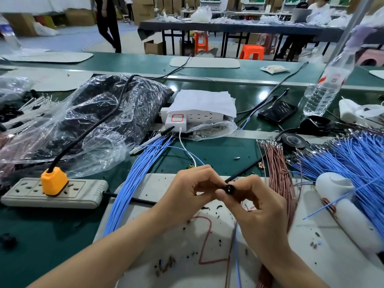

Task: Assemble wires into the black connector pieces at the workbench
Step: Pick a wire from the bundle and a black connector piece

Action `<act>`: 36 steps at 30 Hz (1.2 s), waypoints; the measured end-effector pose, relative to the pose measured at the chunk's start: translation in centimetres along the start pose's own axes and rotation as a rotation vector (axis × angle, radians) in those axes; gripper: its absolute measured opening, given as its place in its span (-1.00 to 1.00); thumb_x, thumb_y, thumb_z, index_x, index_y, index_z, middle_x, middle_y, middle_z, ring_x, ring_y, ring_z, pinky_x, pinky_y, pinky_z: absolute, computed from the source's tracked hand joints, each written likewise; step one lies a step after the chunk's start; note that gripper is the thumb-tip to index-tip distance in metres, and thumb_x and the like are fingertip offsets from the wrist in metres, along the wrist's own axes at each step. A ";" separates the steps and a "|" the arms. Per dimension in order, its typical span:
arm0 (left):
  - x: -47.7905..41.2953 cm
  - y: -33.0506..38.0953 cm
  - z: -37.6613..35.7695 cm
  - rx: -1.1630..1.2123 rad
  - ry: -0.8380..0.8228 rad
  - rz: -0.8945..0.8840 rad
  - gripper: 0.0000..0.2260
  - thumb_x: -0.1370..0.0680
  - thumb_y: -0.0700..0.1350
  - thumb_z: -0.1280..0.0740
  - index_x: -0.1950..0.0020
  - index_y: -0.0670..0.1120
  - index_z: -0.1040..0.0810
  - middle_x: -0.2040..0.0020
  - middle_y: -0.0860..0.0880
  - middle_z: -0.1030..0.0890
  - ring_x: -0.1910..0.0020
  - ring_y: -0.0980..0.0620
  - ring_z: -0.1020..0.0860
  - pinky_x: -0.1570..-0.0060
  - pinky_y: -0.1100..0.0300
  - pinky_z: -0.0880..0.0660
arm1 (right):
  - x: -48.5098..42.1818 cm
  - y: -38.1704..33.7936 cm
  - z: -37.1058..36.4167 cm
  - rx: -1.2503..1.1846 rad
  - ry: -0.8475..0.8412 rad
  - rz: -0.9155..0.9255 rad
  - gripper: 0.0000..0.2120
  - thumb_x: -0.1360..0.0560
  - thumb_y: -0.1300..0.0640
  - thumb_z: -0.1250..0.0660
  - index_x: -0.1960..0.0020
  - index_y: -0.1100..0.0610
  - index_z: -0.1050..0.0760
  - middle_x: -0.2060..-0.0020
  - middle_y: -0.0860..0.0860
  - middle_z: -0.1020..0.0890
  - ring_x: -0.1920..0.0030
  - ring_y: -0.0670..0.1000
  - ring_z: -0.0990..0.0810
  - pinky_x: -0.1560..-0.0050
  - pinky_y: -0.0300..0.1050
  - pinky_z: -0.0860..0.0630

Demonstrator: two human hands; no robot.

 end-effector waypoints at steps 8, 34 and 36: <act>-0.1 -0.1 -0.1 -0.032 -0.045 0.002 -0.96 -0.45 -0.32 -0.41 0.12 -0.27 -0.60 0.17 -0.15 -0.57 0.21 -0.03 -0.60 0.17 0.18 -0.56 | 0.3 -0.1 0.1 0.008 0.006 0.002 -0.86 -0.37 0.17 -0.48 0.22 0.19 -0.54 0.36 0.01 -0.59 0.36 -0.08 -0.57 0.35 -0.09 -0.54; 0.1 -0.2 1.6 -0.110 0.186 -0.011 -0.81 -0.50 -0.13 -0.38 -0.09 0.07 -0.56 0.23 0.02 -0.65 0.30 0.14 -0.64 0.18 0.40 -0.47 | -2.0 9.1 5.3 0.815 -0.213 -0.638 -0.71 -0.39 0.02 -0.50 0.39 -0.10 -0.43 -0.27 -0.08 -0.49 -0.39 0.03 -0.17 -0.31 0.02 -0.16; 0.2 -0.2 1.6 -0.114 0.185 -0.010 -0.82 -0.51 -0.10 -0.37 -0.10 0.05 -0.56 0.22 0.03 -0.65 0.29 0.13 -0.63 0.18 0.40 -0.47 | -2.1 9.0 5.4 0.796 -0.194 -0.627 -0.73 -0.39 0.06 -0.49 0.40 -0.08 -0.47 -0.27 -0.09 -0.51 -0.42 0.02 -0.15 -0.30 -0.02 -0.12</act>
Point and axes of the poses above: each hand's wrist, its own x-axis away from the middle knuckle, its own z-axis out of the back of the hand, y = z × x, the point moved 7 cm from there along -x, towards the middle knuckle
